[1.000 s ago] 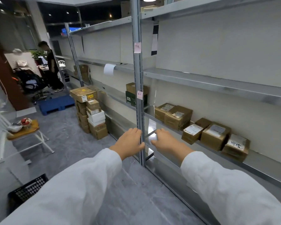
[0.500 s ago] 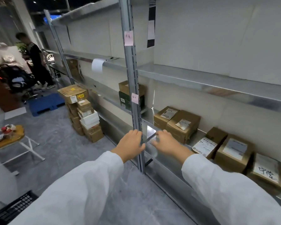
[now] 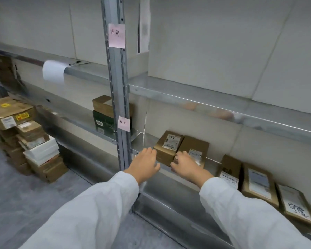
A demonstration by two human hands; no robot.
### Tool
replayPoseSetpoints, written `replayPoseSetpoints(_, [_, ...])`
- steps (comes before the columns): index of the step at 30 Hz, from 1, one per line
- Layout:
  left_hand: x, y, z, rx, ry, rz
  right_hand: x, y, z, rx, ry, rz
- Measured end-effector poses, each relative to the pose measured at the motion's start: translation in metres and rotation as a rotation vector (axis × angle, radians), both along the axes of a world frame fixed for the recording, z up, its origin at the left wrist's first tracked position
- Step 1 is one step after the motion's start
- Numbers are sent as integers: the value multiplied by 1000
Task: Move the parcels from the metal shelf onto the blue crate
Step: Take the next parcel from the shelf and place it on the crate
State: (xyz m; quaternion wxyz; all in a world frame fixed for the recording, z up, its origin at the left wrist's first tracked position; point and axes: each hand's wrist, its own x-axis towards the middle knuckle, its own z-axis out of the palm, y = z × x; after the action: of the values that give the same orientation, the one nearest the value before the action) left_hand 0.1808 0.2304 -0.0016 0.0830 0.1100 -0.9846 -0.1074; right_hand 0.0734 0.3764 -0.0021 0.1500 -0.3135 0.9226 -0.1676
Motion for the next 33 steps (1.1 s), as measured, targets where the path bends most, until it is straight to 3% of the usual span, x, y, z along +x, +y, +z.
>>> replayPoseSetpoints(9, [-45,-88,-14,88,-44,-113,-10,-73,-15,-5,-42,-199])
replayPoseSetpoints(20, [-104,-116,-39,69,-99,-192,-65,-96,-38,29,-140,-318])
replayPoseSetpoints(33, [-206,-139,-74,128,-226,-125,-160,-131,-71,78,-279,-447])
